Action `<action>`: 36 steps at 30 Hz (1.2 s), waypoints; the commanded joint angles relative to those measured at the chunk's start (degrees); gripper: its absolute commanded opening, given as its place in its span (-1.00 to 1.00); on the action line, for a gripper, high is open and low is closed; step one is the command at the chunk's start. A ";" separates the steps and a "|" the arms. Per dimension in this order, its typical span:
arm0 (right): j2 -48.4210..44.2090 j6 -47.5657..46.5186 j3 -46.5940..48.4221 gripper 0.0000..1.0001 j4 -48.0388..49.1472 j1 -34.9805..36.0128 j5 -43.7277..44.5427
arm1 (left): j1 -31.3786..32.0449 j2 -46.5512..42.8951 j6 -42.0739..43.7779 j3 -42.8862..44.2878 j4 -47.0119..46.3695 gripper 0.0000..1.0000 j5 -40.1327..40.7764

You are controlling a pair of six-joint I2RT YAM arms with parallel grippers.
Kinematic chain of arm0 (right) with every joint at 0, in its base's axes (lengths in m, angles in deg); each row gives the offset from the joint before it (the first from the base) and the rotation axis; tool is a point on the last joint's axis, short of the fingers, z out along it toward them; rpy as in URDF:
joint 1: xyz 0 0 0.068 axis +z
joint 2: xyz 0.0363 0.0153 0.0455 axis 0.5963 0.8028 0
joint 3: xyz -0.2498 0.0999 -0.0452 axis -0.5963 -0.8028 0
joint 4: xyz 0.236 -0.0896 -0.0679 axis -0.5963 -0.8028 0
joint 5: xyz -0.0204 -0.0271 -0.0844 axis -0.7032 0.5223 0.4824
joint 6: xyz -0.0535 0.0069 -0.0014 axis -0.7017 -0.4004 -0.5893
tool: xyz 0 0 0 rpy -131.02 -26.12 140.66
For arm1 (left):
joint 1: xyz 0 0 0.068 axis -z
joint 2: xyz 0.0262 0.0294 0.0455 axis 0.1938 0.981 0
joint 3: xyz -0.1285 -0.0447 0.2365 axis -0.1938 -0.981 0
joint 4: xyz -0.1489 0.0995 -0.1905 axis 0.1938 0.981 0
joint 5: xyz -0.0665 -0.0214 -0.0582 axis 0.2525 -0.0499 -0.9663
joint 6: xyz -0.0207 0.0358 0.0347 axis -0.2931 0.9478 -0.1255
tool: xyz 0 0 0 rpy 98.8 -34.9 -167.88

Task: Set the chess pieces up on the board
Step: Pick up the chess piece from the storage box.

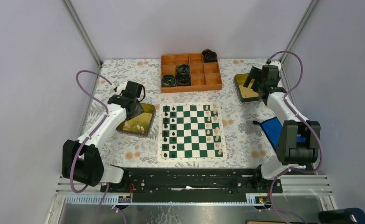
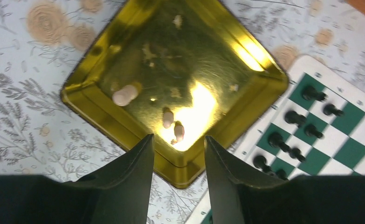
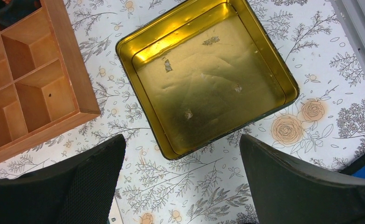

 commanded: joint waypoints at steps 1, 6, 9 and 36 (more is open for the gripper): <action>-0.59 0.69 0.57 1.00 2.15 0.24 -0.88 | -4.65 -0.99 0.27 -2.18 -0.37 -0.01 -0.20; -0.21 0.78 0.54 1.00 2.17 0.37 -0.92 | -10.58 -1.45 1.59 -4.10 -1.32 -0.01 -1.54; 0.10 0.87 0.57 1.00 2.16 0.43 -1.07 | -13.74 -1.68 2.09 -5.01 -2.04 -0.01 -2.89; 2.48 0.38 1.93 1.00 2.13 0.63 -0.40 | -18.01 5.27 2.82 -6.67 -8.15 -0.02 -9.46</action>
